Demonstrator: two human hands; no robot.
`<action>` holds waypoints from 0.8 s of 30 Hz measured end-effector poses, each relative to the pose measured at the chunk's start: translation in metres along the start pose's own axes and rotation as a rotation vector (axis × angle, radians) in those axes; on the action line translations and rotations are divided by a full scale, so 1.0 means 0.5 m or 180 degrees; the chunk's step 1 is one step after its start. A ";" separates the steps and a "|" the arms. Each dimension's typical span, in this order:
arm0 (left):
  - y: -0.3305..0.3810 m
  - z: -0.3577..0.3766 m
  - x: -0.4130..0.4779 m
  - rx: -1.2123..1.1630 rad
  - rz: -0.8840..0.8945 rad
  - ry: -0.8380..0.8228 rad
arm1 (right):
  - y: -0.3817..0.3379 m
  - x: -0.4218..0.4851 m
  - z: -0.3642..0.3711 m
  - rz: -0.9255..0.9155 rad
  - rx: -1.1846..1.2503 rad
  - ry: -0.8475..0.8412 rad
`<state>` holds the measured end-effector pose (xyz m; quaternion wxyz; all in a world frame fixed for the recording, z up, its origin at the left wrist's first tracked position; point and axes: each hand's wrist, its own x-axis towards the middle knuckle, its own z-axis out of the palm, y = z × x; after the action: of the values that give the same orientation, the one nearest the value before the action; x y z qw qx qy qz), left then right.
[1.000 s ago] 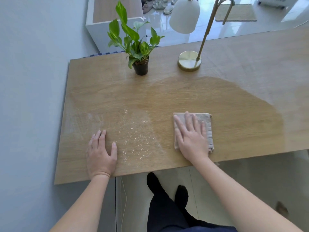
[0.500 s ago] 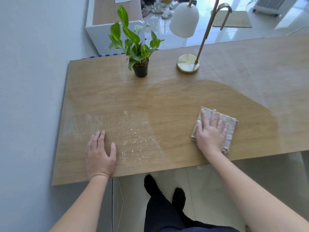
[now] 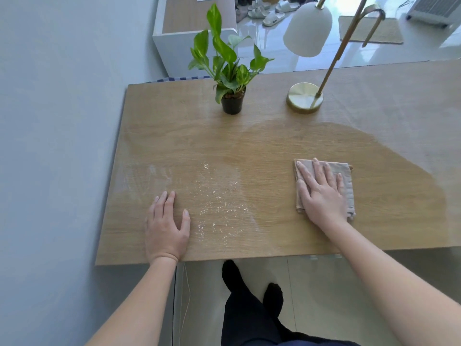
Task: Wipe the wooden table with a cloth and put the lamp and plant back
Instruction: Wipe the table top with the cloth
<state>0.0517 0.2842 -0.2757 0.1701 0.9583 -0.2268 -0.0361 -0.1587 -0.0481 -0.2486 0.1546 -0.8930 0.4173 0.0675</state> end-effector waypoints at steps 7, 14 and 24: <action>0.000 0.001 0.002 0.0004 -0.0020 -0.0017 | -0.158 0.004 0.044 -0.0466 0.0050 -0.0133; 0.004 -0.001 0.006 0.0016 -0.0028 -0.0061 | 0.024 -0.061 0.000 -0.1761 -0.0478 -0.0475; -0.003 0.001 0.006 -0.0016 -0.0031 -0.0006 | -0.234 0.133 0.039 0.0351 0.0044 0.0026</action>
<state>0.0547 0.2839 -0.2766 0.1721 0.9589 -0.2222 -0.0384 -0.0260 -0.0192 -0.2577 0.1551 -0.8678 0.4669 0.0694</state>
